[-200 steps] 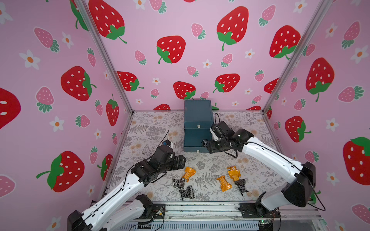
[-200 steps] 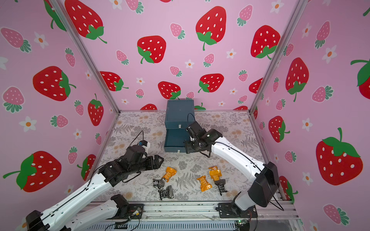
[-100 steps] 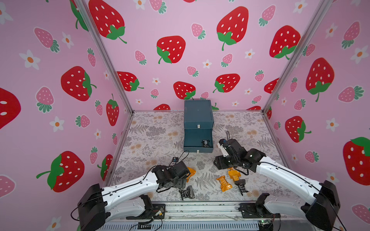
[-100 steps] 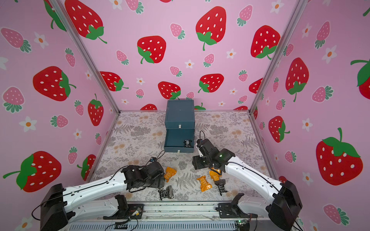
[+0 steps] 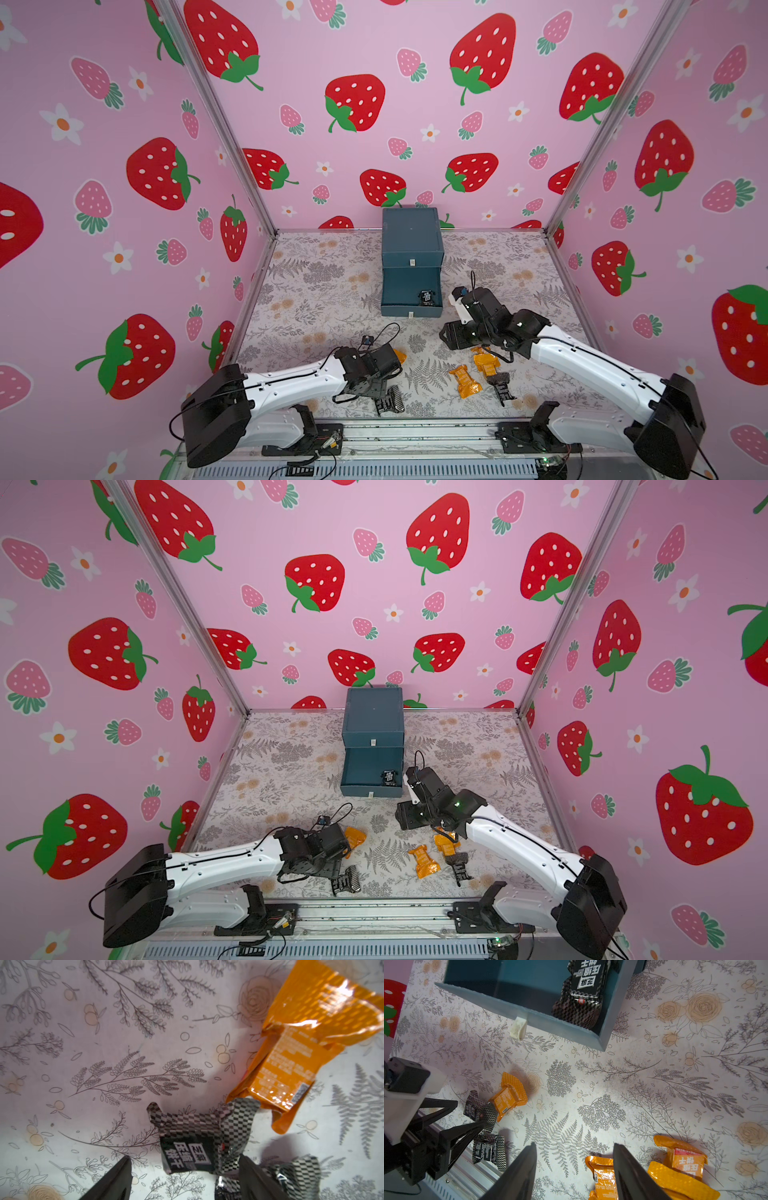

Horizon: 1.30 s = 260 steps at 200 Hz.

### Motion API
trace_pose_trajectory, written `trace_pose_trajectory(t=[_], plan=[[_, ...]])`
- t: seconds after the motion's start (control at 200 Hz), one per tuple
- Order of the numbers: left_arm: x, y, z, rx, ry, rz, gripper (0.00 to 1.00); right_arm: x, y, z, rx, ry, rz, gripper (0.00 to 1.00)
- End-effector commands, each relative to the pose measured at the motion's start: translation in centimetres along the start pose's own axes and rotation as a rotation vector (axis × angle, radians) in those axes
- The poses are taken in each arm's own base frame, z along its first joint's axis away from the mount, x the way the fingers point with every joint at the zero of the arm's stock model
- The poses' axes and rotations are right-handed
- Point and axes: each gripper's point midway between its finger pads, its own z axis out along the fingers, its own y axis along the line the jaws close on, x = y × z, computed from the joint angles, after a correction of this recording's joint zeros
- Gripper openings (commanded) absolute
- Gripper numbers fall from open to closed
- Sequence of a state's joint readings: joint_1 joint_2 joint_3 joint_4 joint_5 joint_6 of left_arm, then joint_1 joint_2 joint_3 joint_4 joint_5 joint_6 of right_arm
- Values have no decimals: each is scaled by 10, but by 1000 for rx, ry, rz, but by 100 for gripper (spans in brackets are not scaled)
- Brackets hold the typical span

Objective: Place the cookies into the drawer by color
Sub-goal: Pick up the cookie at the center of the board.

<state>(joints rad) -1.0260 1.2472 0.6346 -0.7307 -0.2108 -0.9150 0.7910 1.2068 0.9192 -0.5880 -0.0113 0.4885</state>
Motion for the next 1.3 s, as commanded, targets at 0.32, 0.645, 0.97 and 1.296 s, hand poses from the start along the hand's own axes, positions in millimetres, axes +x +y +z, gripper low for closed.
trace_pose_trajectory(t=[0.32,0.645,0.97,1.296], plan=[[5,20,1,-74,-5,-37,62,4,-1,-3,-2,-6,-13,64],[12,1,13,85,23,-88,67,4,2,-3,-10,-9,-23,64],[7,-6,4,144,-25,-117,68,4,1,-1,3,-7,-29,64],[16,23,8,-40,20,-92,42,7,5,-1,-4,1,-40,64]])
